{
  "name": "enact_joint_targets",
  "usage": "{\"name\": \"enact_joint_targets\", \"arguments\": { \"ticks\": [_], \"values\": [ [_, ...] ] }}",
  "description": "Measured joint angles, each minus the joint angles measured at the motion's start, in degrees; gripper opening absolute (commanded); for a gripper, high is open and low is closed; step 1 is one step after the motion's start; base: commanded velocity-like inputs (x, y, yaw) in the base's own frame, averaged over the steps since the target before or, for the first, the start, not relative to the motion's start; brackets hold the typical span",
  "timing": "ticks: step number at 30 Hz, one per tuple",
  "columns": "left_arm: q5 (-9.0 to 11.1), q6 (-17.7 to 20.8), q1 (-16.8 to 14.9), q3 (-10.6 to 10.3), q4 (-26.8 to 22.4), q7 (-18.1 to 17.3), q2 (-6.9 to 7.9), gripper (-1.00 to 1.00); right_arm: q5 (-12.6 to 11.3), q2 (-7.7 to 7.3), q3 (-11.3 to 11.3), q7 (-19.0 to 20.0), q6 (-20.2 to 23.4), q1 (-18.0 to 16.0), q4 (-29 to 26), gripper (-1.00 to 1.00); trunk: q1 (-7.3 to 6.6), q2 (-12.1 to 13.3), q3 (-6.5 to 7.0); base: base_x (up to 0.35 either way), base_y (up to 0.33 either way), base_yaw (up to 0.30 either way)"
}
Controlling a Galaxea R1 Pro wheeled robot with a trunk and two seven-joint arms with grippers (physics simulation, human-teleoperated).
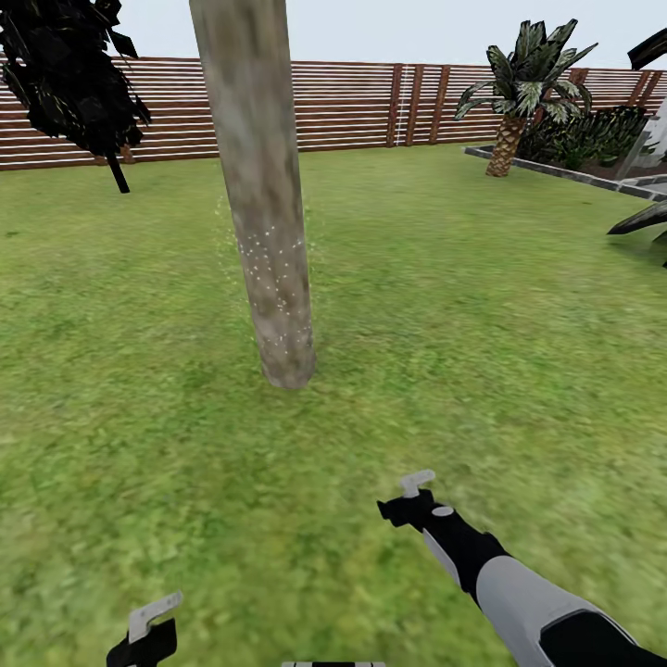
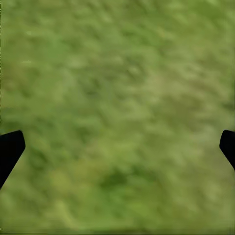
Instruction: In the garden, pick up the pesticide atomizer on the floor and spray pesticide onto both trees until each tree trunk is fully covered.
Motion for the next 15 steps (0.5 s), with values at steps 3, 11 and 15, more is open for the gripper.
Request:
{"name": "enact_joint_targets", "arguments": {
  "ticks": [3, 11, 15],
  "values": [
    [0.04, -0.38, 0.18, 0.02, 0.25, 0.06, -0.03, -1.00, 0.24, 0.06, 0.19, -0.04, -0.01, 0.00, 0.16, 1.00, 0.00, 0.00, 0.00, 0.000, 0.000, 0.000],
    [0.04, -0.46, 0.75, 0.00, 0.17, 0.10, -0.10, -1.00, 0.20, -0.01, 0.18, -0.17, -1.45, 0.12, 0.31, 1.00, 0.00, 0.00, 0.05, 0.000, 0.000, 0.000],
    [0.04, -0.46, 0.75, 0.00, 0.18, 0.03, -0.10, -1.00, 0.03, 0.07, 0.11, -0.23, -1.66, 0.38, 0.25, 1.00, 0.00, 0.00, 0.35, 0.000, 0.000, 0.000]
  ]
}}
